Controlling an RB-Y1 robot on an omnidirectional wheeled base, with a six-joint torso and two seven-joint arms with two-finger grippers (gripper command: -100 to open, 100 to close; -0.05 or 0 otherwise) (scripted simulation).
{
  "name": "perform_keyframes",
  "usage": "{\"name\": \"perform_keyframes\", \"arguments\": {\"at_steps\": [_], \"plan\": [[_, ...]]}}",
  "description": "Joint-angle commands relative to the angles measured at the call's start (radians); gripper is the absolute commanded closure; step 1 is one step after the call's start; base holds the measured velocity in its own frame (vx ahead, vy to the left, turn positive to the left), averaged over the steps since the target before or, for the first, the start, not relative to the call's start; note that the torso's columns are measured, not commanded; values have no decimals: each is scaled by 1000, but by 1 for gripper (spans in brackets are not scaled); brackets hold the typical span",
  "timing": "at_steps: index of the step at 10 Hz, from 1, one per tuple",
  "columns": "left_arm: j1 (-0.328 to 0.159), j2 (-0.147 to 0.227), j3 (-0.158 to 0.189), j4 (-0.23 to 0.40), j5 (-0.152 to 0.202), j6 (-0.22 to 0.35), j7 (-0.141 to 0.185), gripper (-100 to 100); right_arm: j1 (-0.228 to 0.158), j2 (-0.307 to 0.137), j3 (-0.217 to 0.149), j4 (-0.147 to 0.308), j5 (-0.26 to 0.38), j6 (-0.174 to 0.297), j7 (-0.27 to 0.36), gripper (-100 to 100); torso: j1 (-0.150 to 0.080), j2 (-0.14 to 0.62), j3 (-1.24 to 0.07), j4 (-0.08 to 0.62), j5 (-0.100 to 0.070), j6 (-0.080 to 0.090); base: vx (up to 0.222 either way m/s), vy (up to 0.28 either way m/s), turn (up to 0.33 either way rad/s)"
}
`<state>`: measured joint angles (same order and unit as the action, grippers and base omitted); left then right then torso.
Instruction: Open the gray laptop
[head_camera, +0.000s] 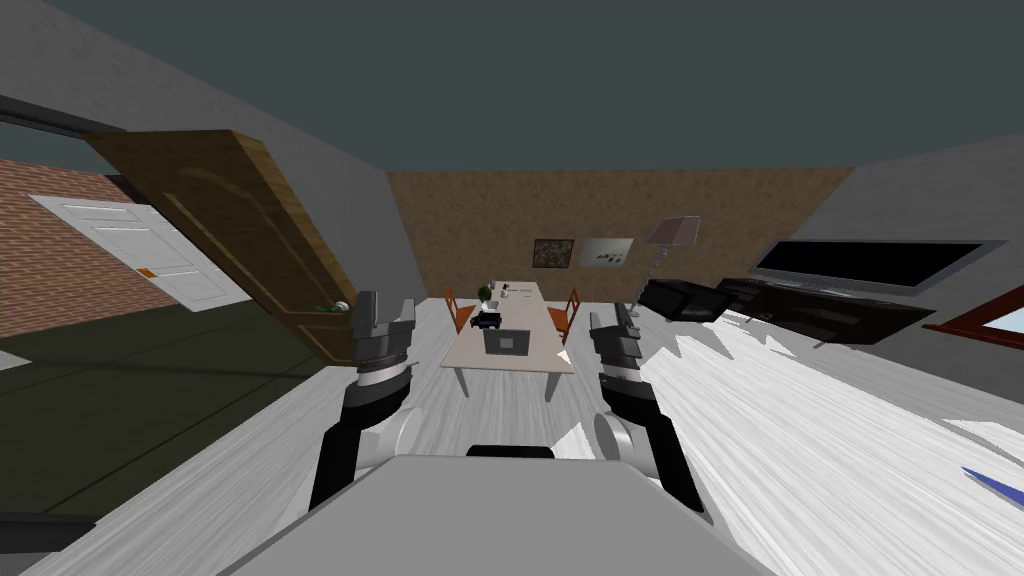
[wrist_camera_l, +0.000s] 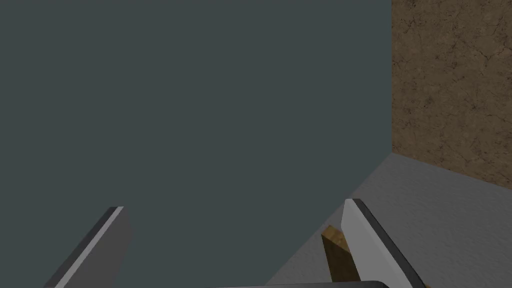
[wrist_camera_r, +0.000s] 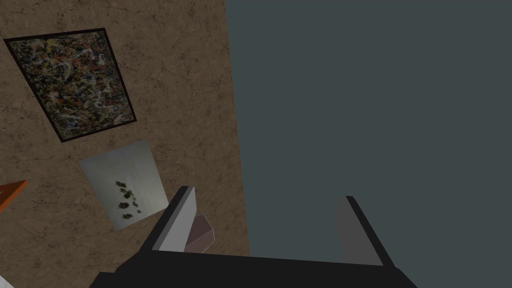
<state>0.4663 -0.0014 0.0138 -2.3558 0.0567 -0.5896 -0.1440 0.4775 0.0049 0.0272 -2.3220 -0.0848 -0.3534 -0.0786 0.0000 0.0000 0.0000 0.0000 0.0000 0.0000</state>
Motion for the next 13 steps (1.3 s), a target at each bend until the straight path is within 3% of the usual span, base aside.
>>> {"name": "perform_keyframes", "arguments": {"at_steps": [1, 9, 10, 13], "plan": [[0, 0, 0, 0, 0, 0, 0, 0, 0, 0, 0, 0, 0, 0, 0, 0, 0, 40, -82, 41, 0, 0, 0, 0, 0], [0, 0, 0, 0, 0, 0, 0, 0, 0, 0, 0, 0, 0, 0, 0, 0, 0, 618, -1234, 617, 0, 0, 0, 0, 0], [0, 0, 0, 0, 0, 0, 0, 0, -3, -30, -2, 7, 7, -1, 13, -100, 0, 691, -1382, 691, 0, 0, 13, 21, -10], [0, 0, 0, 0, 0, 0, 0, 0, -16, -87, -10, 37, 37, -5, 64, -100, 2, 736, -1476, 737, 1, 0, 26, 62, -23]]}}
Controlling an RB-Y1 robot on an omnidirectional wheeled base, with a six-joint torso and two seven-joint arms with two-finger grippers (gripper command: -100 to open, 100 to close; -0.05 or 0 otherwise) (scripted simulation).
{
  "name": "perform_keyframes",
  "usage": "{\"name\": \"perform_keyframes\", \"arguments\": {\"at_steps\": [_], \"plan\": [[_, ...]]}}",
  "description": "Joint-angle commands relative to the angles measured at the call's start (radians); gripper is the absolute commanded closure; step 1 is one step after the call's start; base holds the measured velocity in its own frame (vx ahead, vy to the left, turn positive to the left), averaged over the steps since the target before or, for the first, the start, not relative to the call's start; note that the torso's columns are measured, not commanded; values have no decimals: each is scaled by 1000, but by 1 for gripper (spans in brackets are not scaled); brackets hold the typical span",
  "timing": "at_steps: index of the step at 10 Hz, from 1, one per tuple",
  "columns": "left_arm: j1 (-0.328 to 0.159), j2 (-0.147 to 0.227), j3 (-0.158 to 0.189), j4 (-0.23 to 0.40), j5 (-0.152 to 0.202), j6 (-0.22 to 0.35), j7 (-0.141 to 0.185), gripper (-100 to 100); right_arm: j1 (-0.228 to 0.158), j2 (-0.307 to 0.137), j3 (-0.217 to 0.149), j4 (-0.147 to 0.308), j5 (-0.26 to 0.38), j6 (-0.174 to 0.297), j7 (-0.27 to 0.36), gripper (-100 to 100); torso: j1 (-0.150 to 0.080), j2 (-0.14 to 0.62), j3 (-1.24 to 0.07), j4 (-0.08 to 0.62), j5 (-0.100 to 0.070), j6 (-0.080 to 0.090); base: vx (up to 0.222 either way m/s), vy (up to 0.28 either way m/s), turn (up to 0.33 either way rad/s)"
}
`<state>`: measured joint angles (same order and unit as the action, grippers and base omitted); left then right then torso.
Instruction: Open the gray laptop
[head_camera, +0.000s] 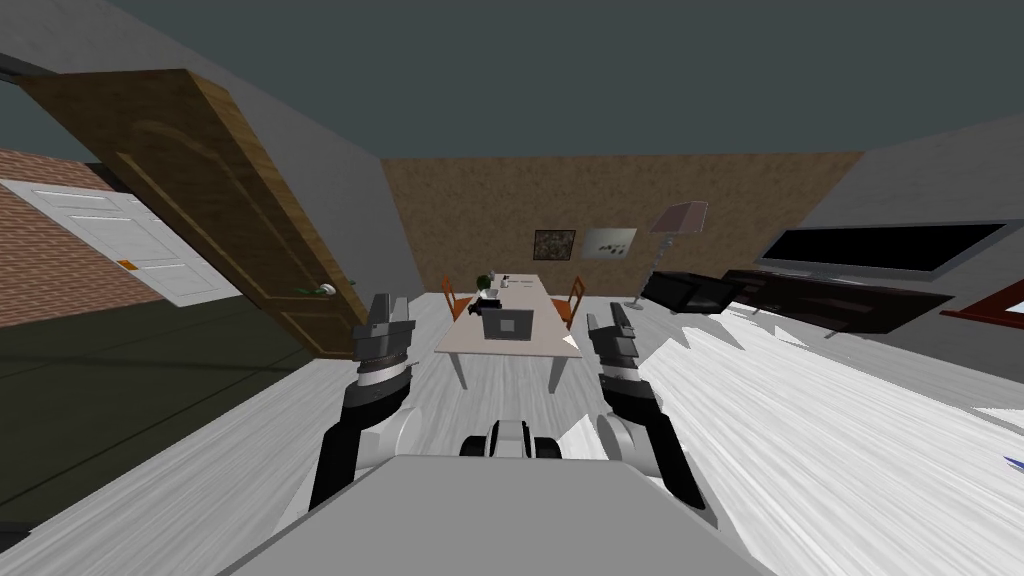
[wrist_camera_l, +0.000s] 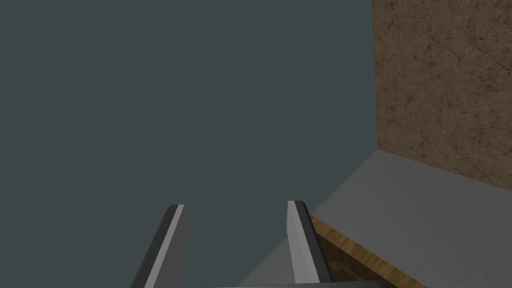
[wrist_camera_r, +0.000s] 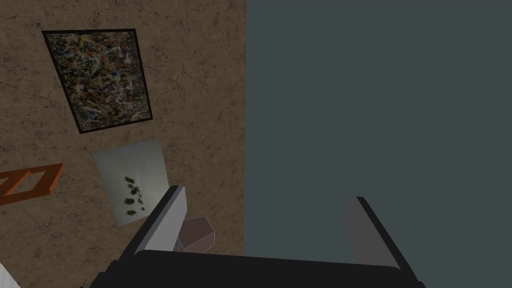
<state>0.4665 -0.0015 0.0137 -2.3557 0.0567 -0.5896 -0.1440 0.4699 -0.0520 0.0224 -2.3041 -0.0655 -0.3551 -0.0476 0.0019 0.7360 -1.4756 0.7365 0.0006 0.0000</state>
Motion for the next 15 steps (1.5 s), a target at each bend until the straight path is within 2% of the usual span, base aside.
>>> {"name": "perform_keyframes", "arguments": {"at_steps": [1, 5, 6, 8, 9, 11, 12, 13, 14, 15], "plan": [[0, 0, 0, 0, 0, 0, 0, 0, -15, -45, -10, 33, 32, -5, 57, -100, 0, 1, -1, 1, 0, 0, 24, 103, -30], [0, 0, 0, 0, 0, 0, 0, 0, -45, -83, -31, 99, 106, -15, 171, -100, -1, 0, -2, 1, 0, 0, 59, 134, -45], [0, 0, 0, 0, 0, 0, 0, 0, -45, -83, -31, 99, 106, -15, 184, -100, -1, 2, 0, 1, 0, 0, 36, 113, -20], [0, 0, 0, 0, 0, 0, 0, 0, -63, -94, -43, 136, 151, -21, 247, -100, -4, 2, 0, 2, -1, 0, 60, 111, -37], [0, 0, 0, 0, 0, 0, 0, 0, -63, -94, -43, 136, 151, -21, 260, -100, -1, 2, -1, 1, -1, 0, 26, 105, -25], [0, 0, 0, 0, 0, 0, 0, 0, -82, -101, -56, 175, 198, -28, 325, -100, -2, 3, 0, 2, -1, 0, 39, 127, -43], [0, 0, 0, 0, 0, 0, 0, 0, -82, -101, -56, 175, 198, -28, 341, -100, 0, 1, -1, 1, 0, 0, 43, 120, -27], [0, 0, 0, 0, 0, 0, 0, 0, -93, -105, -63, 196, 223, -32, 377, -100, -2, 2, -1, 1, 0, 0, 46, 99, -38], [0, 0, 0, 0, 0, 0, 0, 0, -93, -105, -63, 196, 223, -32, 384, -100, -3, 1, -1, 1, -1, 0, 43, 82, -21], [0, 0, 0, 0, 0, 0, 0, 0, -103, -108, -70, 218, 249, -36, 424, -100, -4, 2, 0, 1, -1, 0, 45, 95, -43]]}}
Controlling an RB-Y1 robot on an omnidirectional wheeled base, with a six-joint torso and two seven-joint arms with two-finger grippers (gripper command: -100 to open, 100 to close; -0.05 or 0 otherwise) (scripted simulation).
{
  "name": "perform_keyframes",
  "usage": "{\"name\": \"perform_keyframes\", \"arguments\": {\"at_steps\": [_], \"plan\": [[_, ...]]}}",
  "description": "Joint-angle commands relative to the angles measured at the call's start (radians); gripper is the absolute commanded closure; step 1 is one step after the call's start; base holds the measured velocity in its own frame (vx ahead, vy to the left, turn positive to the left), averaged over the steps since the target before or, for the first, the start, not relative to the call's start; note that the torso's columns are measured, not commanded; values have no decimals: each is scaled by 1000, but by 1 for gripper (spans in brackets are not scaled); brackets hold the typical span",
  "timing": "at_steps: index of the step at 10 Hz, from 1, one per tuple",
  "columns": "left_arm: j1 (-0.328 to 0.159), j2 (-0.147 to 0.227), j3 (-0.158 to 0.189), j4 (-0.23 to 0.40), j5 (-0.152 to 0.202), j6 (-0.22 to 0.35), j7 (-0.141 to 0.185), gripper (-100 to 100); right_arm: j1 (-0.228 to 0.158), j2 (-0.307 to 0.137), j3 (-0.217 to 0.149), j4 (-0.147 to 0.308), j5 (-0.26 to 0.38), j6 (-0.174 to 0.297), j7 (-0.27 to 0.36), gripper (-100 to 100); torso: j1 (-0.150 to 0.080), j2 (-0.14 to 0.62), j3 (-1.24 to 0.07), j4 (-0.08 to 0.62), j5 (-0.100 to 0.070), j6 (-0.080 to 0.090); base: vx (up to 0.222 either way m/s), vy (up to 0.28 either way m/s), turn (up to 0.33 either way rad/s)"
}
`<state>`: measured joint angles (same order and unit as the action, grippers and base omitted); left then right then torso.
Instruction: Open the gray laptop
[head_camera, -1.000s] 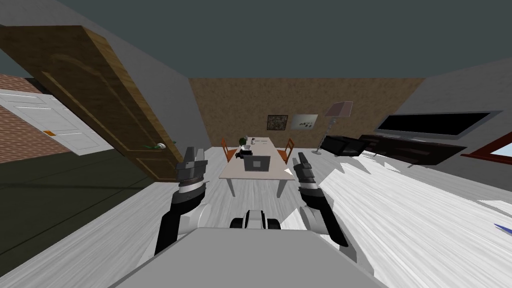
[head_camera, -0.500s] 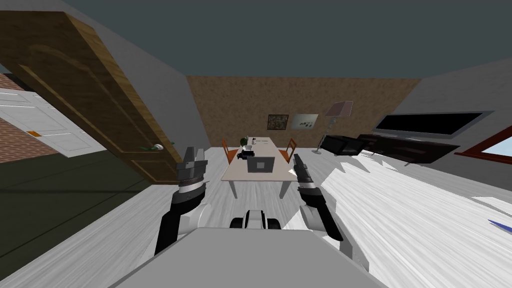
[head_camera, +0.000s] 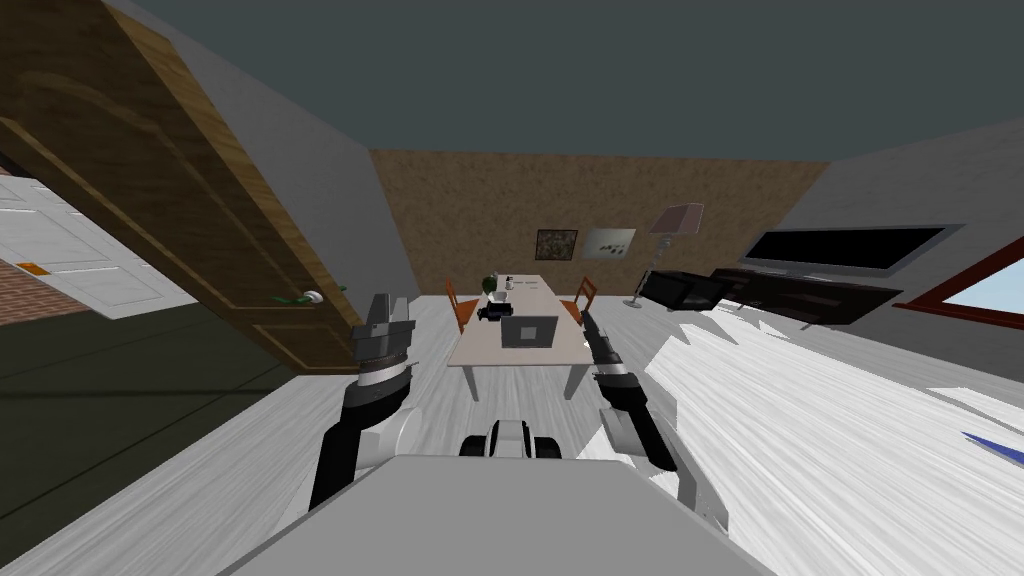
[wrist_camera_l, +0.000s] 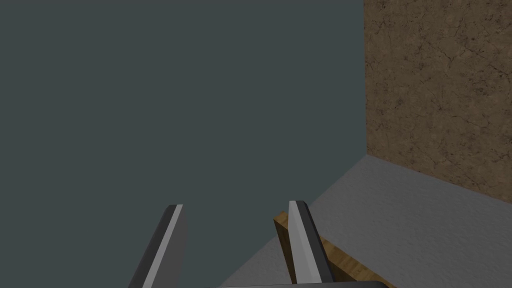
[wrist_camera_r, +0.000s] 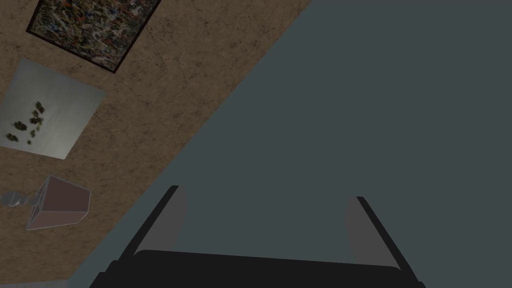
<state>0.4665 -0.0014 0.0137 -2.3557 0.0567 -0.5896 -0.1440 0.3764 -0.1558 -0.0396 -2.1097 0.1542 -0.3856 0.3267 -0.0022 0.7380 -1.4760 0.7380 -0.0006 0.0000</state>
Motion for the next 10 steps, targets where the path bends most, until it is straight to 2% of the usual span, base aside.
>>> {"name": "perform_keyframes", "arguments": {"at_steps": [1, 2, 3, 4, 5, 6, 9, 10], "plan": [[0, 0, 0, 0, 0, 0, 0, 0, -9, -4, -8, 23, 29, -5, 53, -100, 2, 0, 0, 0, 0, 0, 24, 85, -23], [0, 0, 0, 0, 0, 0, 0, 0, -20, -8, -16, 46, 55, -9, 94, -100, 2, 1, 1, 0, 1, 0, 36, 103, -37], [0, 0, 0, 0, 0, 0, 0, 0, -20, -8, -16, 46, 55, -9, 98, -100, 3, 0, 0, 0, 1, 0, 34, 99, -22], [0, 0, 0, 0, 0, 0, 0, 0, -31, -11, -23, 69, 81, -13, 139, -100, 3, 0, 0, 0, 1, 0, 33, 113, -38], [0, 0, 0, 0, 0, 0, 0, 0, -31, -11, -23, 69, 81, -13, 143, -100, 3, 0, 0, 0, 1, 0, 28, 101, -26], [0, 0, 0, 0, 0, 0, 0, 0, -42, -15, -31, 93, 108, -17, 184, -100, 2, 0, 0, 0, 1, 0, 28, 124, -44], [0, 0, 0, 0, 0, 0, 0, 0, -53, -18, -38, 118, 135, -20, 236, -100, 3, -1, 0, 0, 1, 0, 34, 109, -28], [0, 0, 0, 0, 0, 0, 0, 0, -65, -22, -46, 144, 163, -24, 275, -100, 1, 0, 0, 0, 1, 0, 51, 121, -49]]}}
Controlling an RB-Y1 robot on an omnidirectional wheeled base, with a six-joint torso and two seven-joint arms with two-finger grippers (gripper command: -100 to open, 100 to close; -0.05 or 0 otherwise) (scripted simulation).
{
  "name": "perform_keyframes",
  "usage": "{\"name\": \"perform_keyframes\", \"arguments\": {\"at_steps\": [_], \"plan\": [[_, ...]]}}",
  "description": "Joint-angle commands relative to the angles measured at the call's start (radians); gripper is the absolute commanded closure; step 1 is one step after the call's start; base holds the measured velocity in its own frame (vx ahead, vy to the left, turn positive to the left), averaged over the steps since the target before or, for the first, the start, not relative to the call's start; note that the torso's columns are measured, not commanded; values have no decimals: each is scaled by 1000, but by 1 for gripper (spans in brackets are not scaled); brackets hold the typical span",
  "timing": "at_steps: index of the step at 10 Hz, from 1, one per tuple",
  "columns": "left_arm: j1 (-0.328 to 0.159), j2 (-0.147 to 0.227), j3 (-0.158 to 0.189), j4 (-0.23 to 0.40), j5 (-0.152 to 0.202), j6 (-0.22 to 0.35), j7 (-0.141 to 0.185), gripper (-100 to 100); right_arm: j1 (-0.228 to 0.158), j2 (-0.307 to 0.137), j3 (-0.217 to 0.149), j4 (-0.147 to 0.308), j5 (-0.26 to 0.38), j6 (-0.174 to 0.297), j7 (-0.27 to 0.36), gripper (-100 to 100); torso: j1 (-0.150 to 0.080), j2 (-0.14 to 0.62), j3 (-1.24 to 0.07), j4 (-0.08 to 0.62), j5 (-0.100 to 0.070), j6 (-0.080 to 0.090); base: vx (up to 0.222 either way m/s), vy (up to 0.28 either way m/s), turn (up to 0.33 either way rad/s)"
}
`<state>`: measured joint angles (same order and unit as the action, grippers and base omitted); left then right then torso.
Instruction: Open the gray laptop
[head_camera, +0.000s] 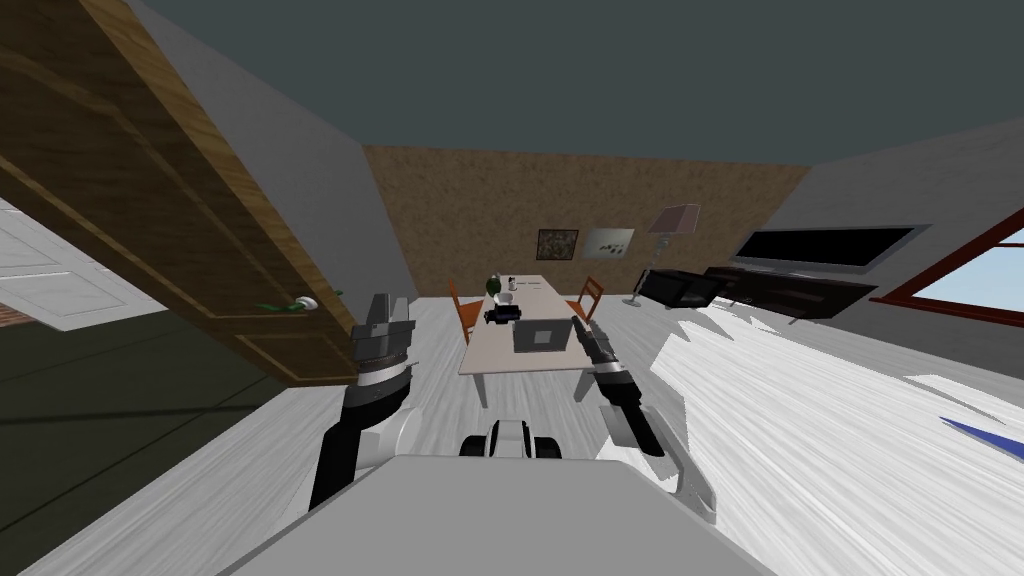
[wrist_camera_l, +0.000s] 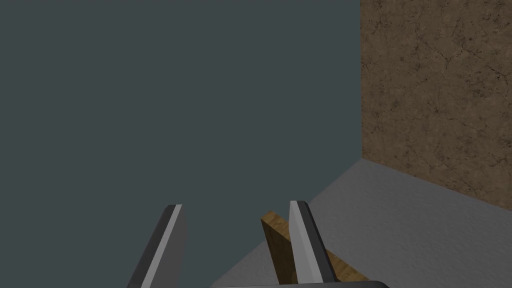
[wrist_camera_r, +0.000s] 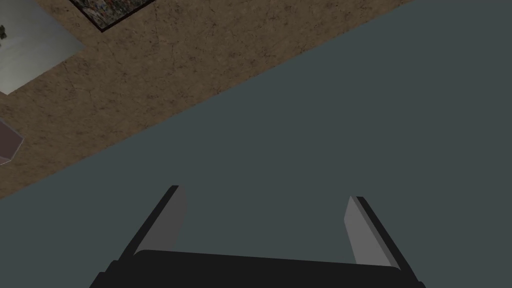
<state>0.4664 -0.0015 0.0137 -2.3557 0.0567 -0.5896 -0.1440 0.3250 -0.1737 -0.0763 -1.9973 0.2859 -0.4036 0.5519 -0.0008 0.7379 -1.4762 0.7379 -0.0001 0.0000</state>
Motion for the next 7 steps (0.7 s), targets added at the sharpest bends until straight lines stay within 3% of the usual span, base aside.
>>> {"name": "perform_keyframes", "arguments": {"at_steps": [1, 6, 7], "plan": [[0, 0, 0, 0, 0, 0, 0, 0, -14, -4, -9, 32, 31, -6, 58, -100, 1, -1, 0, 0, 0, 0, 37, 102, -23], [0, 0, 0, 0, 0, 0, 0, 0, -50, -13, -33, 118, 115, -15, 192, -100, 1, 1, 0, 0, 0, 0, 36, 103, -32], [0, 0, 0, 0, 0, 0, 0, 0, -50, -13, -33, 118, 115, -15, 200, -100, 1, 0, 0, 0, 0, 0, 33, 99, -26]]}}
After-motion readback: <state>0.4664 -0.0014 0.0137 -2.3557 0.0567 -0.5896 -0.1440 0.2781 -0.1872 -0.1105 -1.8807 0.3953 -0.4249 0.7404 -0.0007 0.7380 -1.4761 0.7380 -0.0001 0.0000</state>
